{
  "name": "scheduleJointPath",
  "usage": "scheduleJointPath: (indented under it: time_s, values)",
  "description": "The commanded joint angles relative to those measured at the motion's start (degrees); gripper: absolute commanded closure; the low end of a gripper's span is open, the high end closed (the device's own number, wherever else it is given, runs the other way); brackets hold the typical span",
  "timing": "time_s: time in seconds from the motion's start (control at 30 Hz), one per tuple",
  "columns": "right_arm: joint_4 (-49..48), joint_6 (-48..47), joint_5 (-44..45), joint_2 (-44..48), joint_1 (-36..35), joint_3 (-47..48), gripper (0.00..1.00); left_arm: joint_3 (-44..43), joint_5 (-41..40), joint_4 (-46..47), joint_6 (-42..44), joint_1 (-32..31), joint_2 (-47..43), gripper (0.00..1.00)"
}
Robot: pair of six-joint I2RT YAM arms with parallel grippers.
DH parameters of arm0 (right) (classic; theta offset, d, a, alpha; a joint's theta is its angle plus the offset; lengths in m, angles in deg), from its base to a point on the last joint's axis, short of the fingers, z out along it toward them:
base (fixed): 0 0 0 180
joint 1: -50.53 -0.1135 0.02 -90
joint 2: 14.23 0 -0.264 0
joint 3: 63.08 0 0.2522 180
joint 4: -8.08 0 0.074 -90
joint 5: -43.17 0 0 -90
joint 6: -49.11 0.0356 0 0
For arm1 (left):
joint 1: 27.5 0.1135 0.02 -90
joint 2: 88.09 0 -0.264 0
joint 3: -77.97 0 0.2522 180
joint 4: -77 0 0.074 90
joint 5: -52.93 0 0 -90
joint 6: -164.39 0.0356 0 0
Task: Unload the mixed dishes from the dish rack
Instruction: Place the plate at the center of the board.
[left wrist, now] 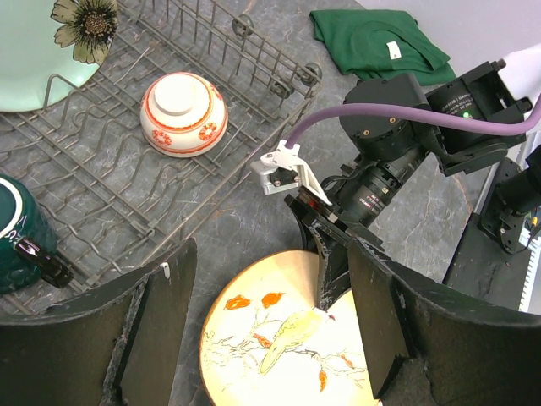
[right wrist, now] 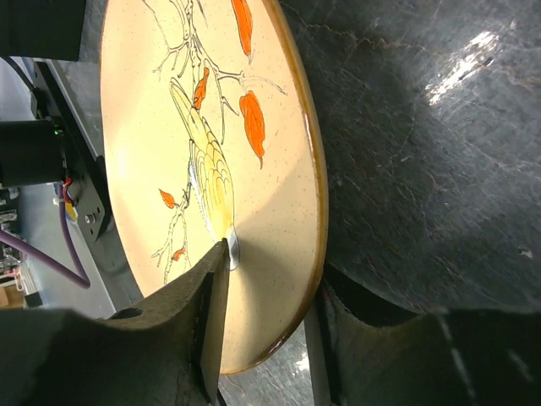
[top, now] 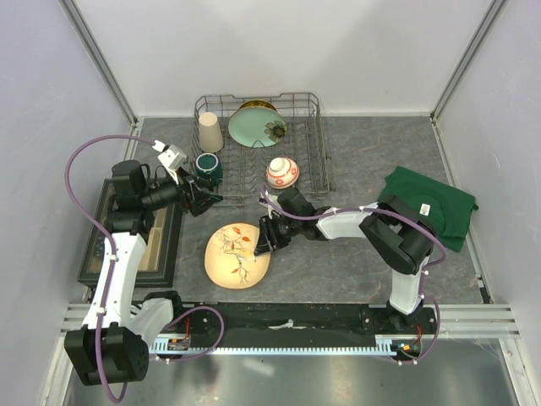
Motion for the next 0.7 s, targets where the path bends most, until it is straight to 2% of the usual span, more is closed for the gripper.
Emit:
scheduleJointPath:
  time_s: [0.0,0.27,0.67]
  values:
    - [2.5,-4.3,2.8,2.4,-0.3,1.7,0.53,0.4,1.0,1.3,1.5,0.4,-1.0,0.21]
    - [5.6,-6.8,5.1,3.2,-0.4,2.5,0.46,0.5,1.3,1.3,1.6,0.4,-1.3,0.21]
    - [8.6,-10.6,8.5,6.1,-0.7,2.3,0.44,0.3,1.3,1.3,1.7,0.4,-1.3,0.21]
